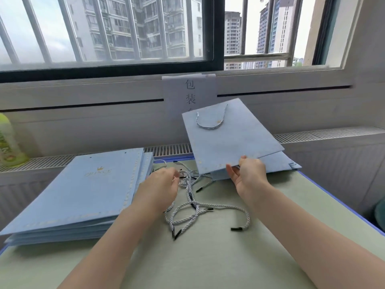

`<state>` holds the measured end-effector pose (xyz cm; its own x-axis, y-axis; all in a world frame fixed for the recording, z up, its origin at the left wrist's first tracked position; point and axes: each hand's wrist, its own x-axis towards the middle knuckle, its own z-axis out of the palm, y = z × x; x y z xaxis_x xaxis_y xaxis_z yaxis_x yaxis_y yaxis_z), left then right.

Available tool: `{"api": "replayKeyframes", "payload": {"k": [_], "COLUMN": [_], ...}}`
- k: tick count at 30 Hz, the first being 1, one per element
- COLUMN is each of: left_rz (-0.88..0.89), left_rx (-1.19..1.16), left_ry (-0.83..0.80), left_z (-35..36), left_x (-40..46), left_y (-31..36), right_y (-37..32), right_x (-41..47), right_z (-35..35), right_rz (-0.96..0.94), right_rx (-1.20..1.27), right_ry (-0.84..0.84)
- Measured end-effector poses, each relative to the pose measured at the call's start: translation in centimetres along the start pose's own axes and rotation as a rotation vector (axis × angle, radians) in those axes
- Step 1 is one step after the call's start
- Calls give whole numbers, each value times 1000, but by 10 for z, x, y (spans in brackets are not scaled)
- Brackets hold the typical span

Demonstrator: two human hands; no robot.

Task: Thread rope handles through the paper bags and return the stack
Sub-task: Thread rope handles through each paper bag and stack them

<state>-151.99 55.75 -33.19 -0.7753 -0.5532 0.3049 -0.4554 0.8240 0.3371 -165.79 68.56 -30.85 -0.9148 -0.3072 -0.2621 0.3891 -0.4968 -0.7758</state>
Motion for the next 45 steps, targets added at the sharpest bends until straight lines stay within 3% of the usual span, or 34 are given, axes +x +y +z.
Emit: {"api": "replayKeyframes", "payload": {"k": [16,19,22,27,31,34,39,45], "left_rz": [-10,-4,-33,-70,13,114,93,26], "left_rx": [102,116,189,109,-26,-125,-484,-551], "left_ry": [-46,-92,-153,-63,125,234,251,311], "left_z": [3,3,4,6,1,-1,-9,-23], "left_x": [0,1,1,-1,-5,-7,-2,1], "left_y": [-1,-2,-4,0,11,17,16,10], "right_y": [-16,-18,-14,16,41,37,24,9], "right_x": [51,49,33,-10,-25,-26,-19,-6], "right_z": [-31,-30,-20,-4,-6,-5,-2,-4], "right_rz": [-227,-342,-460,-505,-631,-724,-845,-995], "right_rx": [-269,-290,-446,-1008,-1283,-1232,-1156,-1149], "right_ry": [264,251,-1,-658,-895,-838,-747,-490]}}
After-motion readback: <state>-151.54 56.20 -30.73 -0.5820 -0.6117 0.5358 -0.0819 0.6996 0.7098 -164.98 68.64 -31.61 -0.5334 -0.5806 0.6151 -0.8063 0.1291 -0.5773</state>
